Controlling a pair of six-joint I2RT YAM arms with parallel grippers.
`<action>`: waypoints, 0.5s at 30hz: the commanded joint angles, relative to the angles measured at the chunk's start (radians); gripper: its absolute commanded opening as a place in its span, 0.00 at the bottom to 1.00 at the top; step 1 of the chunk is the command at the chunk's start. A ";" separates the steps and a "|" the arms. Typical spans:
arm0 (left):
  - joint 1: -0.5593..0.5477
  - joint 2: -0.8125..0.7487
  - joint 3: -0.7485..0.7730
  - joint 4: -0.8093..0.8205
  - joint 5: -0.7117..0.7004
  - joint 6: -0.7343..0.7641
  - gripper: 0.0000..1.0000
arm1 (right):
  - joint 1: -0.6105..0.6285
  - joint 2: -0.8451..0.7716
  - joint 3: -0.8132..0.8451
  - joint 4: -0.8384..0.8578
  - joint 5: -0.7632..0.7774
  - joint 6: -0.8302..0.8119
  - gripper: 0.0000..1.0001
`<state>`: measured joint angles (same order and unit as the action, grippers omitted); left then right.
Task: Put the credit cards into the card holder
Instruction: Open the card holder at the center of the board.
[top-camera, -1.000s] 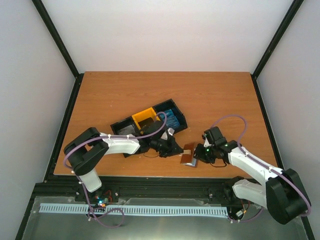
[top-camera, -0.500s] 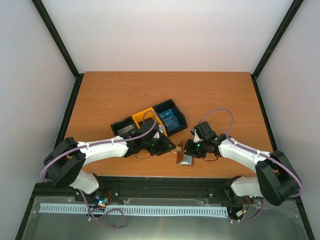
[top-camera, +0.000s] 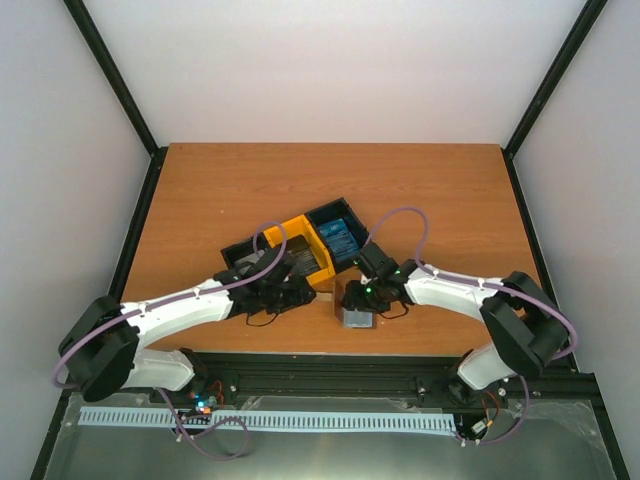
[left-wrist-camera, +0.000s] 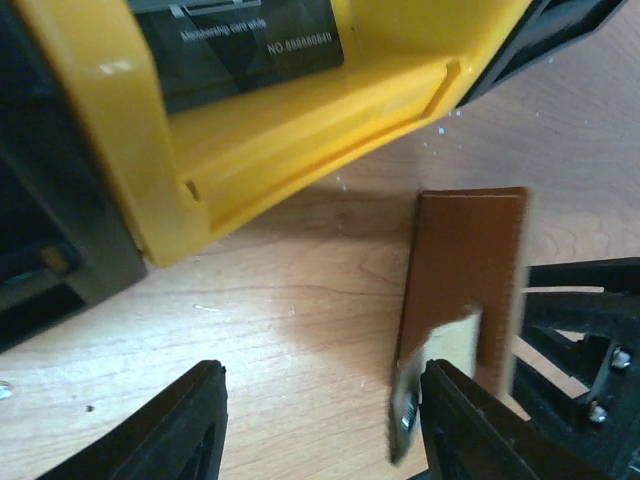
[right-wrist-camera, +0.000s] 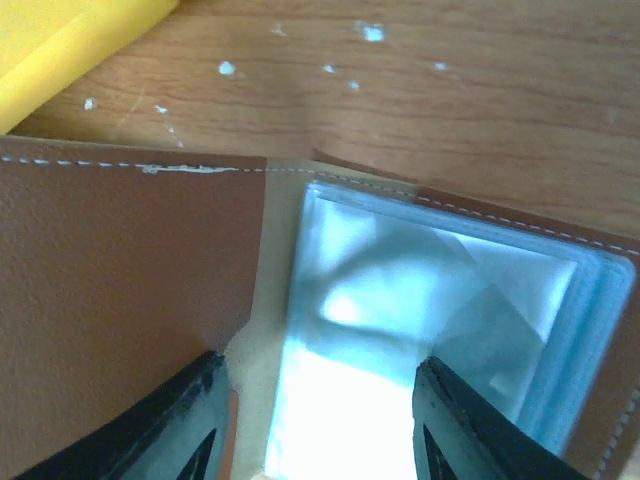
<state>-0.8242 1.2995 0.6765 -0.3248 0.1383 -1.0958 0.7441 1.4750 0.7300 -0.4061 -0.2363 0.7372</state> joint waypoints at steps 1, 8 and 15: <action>0.027 -0.038 -0.018 -0.025 -0.023 0.064 0.53 | 0.062 0.078 0.055 -0.049 0.113 0.007 0.52; 0.059 -0.021 -0.075 -0.018 -0.036 0.062 0.32 | 0.141 0.204 0.164 -0.153 0.237 -0.004 0.64; 0.082 -0.010 -0.132 0.024 -0.073 0.056 0.30 | 0.159 0.271 0.171 -0.203 0.280 0.045 0.66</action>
<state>-0.7582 1.2766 0.5686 -0.3302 0.1032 -1.0489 0.8951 1.6653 0.9451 -0.5430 -0.0166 0.7479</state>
